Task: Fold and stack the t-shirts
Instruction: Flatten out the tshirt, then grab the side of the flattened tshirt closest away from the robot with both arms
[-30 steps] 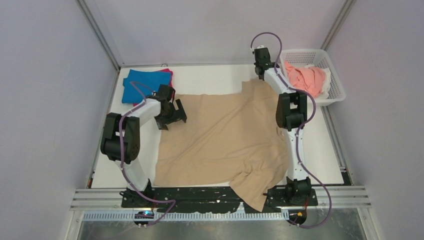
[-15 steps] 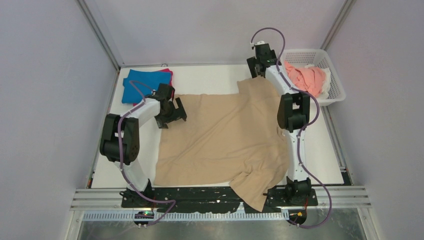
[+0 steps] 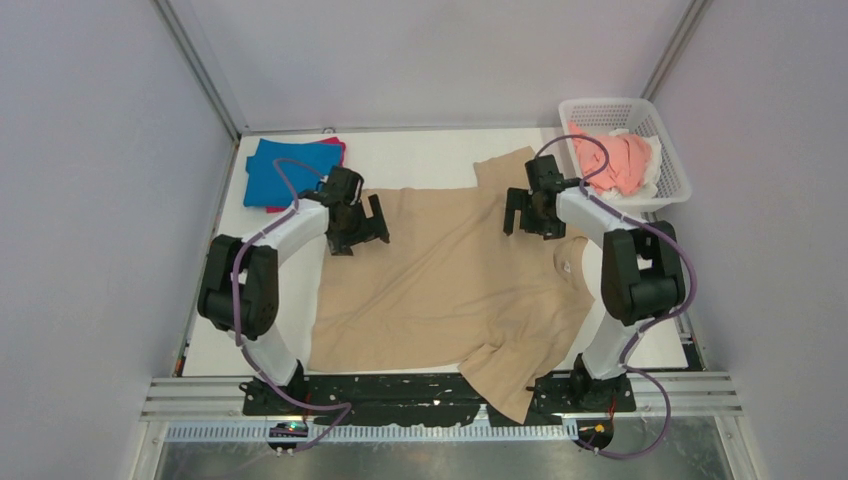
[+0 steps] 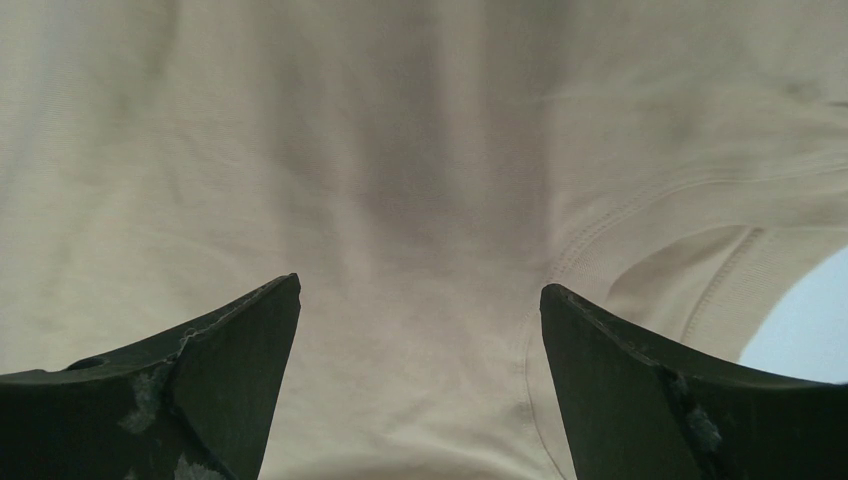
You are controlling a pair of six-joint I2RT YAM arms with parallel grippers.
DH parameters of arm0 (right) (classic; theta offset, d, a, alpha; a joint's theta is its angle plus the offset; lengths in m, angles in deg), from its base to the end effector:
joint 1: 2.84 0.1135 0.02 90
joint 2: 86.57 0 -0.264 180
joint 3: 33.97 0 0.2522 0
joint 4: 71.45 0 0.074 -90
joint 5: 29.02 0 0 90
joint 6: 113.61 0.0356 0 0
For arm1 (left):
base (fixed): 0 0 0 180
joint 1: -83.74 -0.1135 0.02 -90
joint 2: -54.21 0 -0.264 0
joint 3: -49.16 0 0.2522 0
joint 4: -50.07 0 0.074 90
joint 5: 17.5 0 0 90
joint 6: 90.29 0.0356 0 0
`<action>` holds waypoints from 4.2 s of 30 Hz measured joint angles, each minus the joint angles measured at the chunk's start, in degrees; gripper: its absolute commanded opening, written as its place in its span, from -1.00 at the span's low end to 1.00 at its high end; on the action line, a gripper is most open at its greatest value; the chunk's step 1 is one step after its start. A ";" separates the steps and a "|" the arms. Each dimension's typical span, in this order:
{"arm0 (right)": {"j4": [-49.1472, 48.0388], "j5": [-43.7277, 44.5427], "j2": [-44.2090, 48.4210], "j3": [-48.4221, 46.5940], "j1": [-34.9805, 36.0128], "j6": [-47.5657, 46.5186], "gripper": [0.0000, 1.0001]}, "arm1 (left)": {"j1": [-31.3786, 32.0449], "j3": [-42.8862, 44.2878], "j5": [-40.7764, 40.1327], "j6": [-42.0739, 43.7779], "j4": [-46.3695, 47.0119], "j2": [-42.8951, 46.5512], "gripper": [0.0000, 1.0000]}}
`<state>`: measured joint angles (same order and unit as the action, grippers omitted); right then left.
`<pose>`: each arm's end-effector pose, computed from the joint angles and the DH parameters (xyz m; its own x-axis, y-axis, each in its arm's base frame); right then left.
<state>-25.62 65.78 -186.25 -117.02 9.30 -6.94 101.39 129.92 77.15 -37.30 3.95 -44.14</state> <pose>0.3493 0.0721 0.2045 -0.8797 0.1032 -0.4642 0.0841 0.9946 0.0616 0.3300 -0.1080 0.2003 -0.8847 -0.3481 -0.3099 -0.2456 0.9134 -0.3247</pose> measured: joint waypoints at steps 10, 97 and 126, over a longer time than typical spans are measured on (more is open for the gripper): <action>3.39 -4.28 -14.03 -11.19 -1.73 0.55 0.90 | -0.39 7.13 0.13 0.02 -3.65 -10.12 0.98; 20.46 6.88 39.63 28.04 36.22 16.61 0.77 | 0.33 -42.66 -16.31 -22.56 -6.14 45.24 -1.00; 22.32 -5.70 31.85 36.81 39.56 25.90 -0.88 | 0.35 -42.05 -19.56 -21.55 -10.12 46.95 -1.00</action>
<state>-3.30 60.08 -154.40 -80.22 48.86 18.96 101.74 87.87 57.58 -58.85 -6.17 2.81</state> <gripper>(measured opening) 0.093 0.007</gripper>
